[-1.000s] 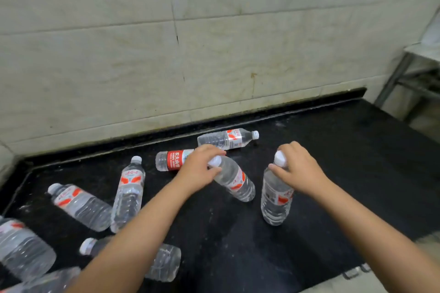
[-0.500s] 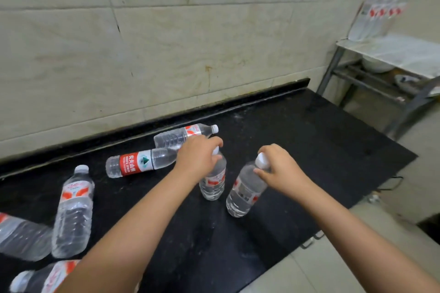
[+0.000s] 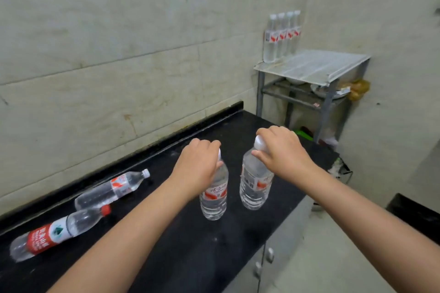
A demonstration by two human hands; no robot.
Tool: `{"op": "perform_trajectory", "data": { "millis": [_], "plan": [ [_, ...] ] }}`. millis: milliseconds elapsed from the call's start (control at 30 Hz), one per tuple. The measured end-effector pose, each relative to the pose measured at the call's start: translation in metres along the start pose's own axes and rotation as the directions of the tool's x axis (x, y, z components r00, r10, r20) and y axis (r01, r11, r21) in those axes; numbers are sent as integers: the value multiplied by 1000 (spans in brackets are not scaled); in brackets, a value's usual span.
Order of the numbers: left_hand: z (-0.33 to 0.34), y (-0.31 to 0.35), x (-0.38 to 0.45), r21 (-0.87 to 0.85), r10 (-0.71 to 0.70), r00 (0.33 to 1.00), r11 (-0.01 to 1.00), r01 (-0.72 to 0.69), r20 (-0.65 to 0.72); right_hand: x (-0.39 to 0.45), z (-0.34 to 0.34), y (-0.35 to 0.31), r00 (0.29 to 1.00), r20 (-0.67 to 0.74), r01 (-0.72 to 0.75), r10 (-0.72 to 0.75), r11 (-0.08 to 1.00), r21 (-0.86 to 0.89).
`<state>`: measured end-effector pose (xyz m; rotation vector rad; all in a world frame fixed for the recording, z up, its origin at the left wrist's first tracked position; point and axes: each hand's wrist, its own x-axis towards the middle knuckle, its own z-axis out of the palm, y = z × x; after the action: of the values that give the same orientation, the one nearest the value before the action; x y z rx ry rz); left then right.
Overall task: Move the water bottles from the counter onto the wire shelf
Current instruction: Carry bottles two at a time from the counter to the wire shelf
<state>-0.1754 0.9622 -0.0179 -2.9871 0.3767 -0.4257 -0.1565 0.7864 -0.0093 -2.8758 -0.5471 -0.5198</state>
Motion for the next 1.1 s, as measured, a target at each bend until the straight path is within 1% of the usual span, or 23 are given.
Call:
{"op": "perform_trajectory", "data": {
  "millis": [33,100,167,267,333,433,500,567,600,667,767,833,867,933,967,1000,1067,1100],
  "plan": [
    [-5,17,13,10,17,999,1000,-16,-46,2,-10,21,1000,-21,-7,7,1000,-15],
    [-16,51,39,55,59,994,997,-54,-91,6,-33,62,998,-66,-25,21,998,-63],
    [-16,78,67,78,69,979,995,-55,-191,10,-49,101,992,-129,-30,18,996,-88],
    [-24,121,112,99,80,953,994,-53,-291,17,-68,156,965,-264,-28,5,996,-83],
    [-31,148,143,103,97,933,993,-65,-346,23,-79,191,946,-323,-33,10,997,-65],
    [-42,180,189,101,103,920,992,-70,-378,38,-96,242,932,-359,-67,45,996,-51],
    [-50,196,220,45,95,924,995,-84,-370,51,-104,274,911,-408,-77,61,997,-23],
    [-54,209,251,-45,71,913,994,-98,-401,64,-111,303,898,-429,-105,99,994,10],
    [-54,214,269,-60,67,900,993,-103,-430,73,-113,316,892,-437,-109,112,994,33],
    [-55,225,304,-58,75,895,992,-112,-439,94,-115,343,895,-429,-113,125,992,53],
    [-49,239,366,-56,55,890,994,-90,-452,135,-112,382,919,-388,-85,73,996,-13],
    [-41,239,408,1,51,883,998,-57,-467,166,-110,407,923,-381,-67,50,997,-30],
    [-40,237,429,33,67,854,998,-59,-516,183,-111,419,922,-386,-56,42,998,-27],
    [-41,235,471,170,111,808,985,-13,-578,218,-113,444,913,-408,-23,13,1000,-18],
    [-40,234,490,194,126,783,981,-7,-609,234,-114,456,910,-414,-13,6,1000,-14],
    [-40,234,507,201,143,780,979,-23,-609,250,-114,466,910,-414,-2,-3,1000,-12],
    [-38,234,536,257,165,769,967,-2,-617,282,-110,484,911,-410,35,-43,999,-27],
    [-38,235,548,275,172,779,962,0,-603,298,-105,492,914,-401,54,-63,998,-34]
  ]
}}
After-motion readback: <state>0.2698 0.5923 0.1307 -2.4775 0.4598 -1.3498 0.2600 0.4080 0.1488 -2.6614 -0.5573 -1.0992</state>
